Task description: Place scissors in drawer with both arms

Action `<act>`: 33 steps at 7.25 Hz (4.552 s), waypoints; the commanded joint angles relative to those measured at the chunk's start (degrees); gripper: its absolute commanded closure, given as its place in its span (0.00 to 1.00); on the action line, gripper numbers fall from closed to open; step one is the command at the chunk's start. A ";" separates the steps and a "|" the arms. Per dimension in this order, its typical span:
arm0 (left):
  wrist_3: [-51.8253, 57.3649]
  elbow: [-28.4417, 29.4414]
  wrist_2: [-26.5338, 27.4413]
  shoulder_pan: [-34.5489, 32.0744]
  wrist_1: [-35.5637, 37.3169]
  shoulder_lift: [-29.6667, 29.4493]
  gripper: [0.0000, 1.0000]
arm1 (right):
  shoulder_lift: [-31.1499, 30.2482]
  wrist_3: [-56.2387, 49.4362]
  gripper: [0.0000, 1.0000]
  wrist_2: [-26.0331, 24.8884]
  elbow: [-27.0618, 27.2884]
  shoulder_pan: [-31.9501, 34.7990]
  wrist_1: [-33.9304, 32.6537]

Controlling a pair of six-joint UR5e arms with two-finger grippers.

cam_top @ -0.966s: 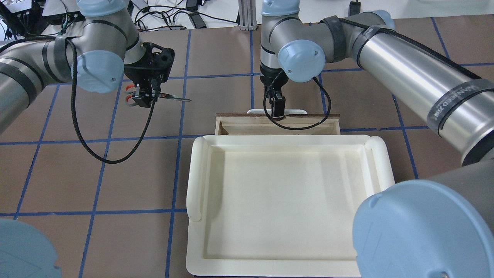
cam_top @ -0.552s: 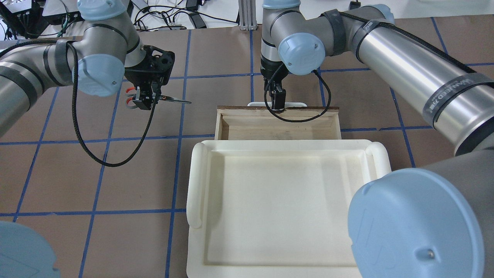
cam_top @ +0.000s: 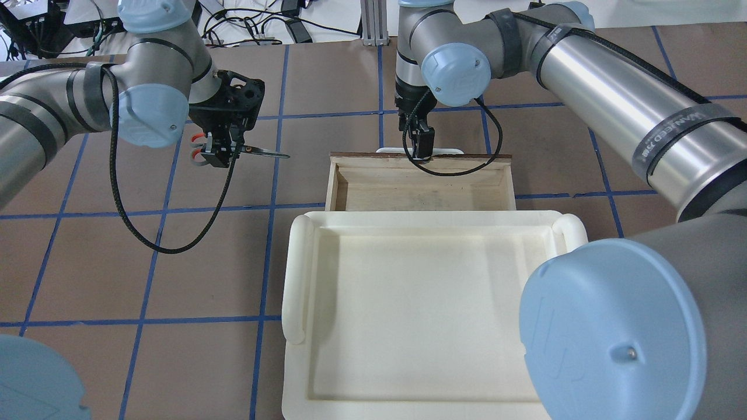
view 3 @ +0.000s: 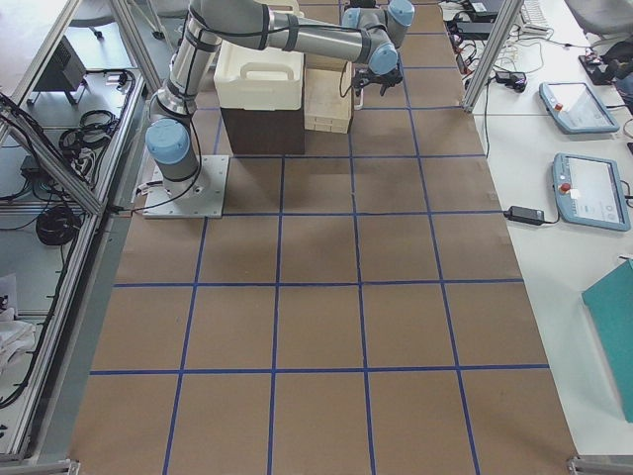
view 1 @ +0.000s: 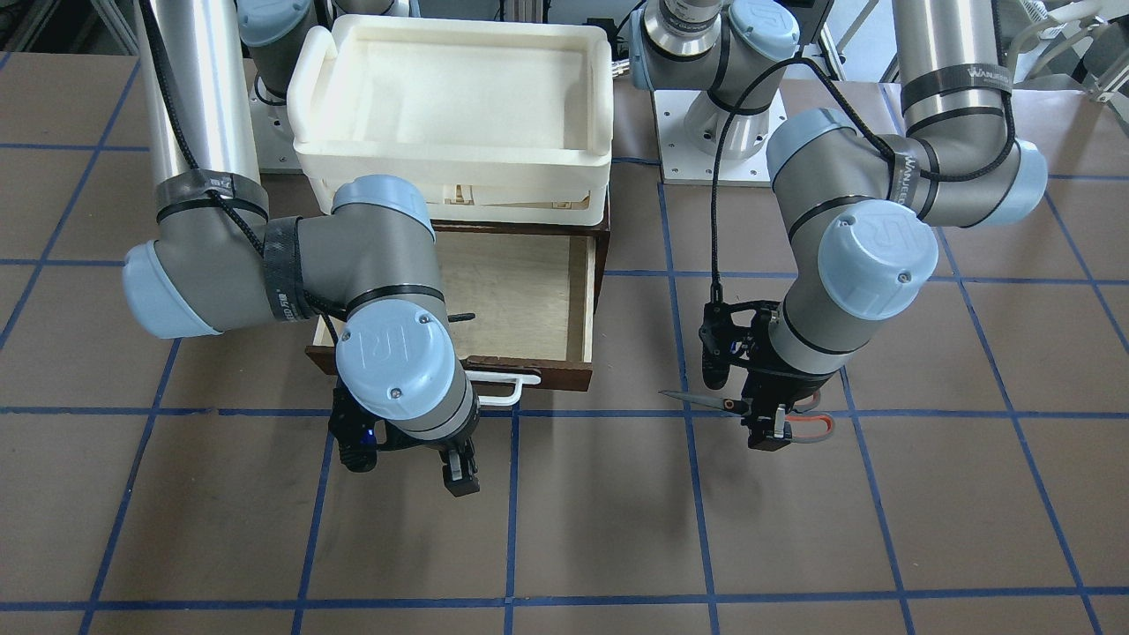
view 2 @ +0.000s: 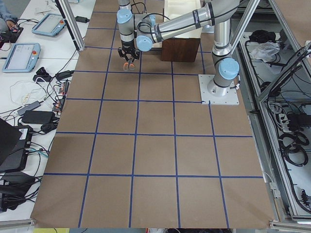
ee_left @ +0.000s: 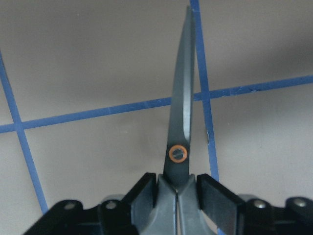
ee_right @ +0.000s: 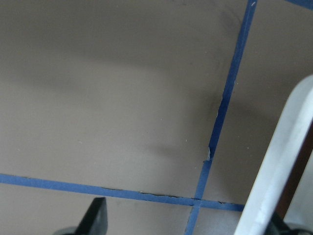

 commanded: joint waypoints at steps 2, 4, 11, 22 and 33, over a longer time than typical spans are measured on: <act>0.00 -0.40 -0.15 0.00 -0.03 0.00 1.00 | 0.74 -1.23 0.00 0.01 -1.58 -0.40 0.00; 0.00 -0.58 -0.15 0.00 0.15 0.08 1.00 | 2.05 -1.49 0.00 0.10 -3.42 -0.49 0.00; -0.09 -0.76 -0.41 0.09 0.06 0.26 1.00 | -8.37 -9.77 0.00 -4.01 -3.08 -1.98 4.48; -35.41 5.83 -6.29 -24.79 -12.34 3.70 1.00 | -22.37 -81.21 0.00 -2.71 1.67 -17.81 5.89; -36.56 4.52 -7.62 -28.39 -6.71 -1.93 1.00 | -23.60 -82.34 0.00 -6.58 4.65 -17.63 4.41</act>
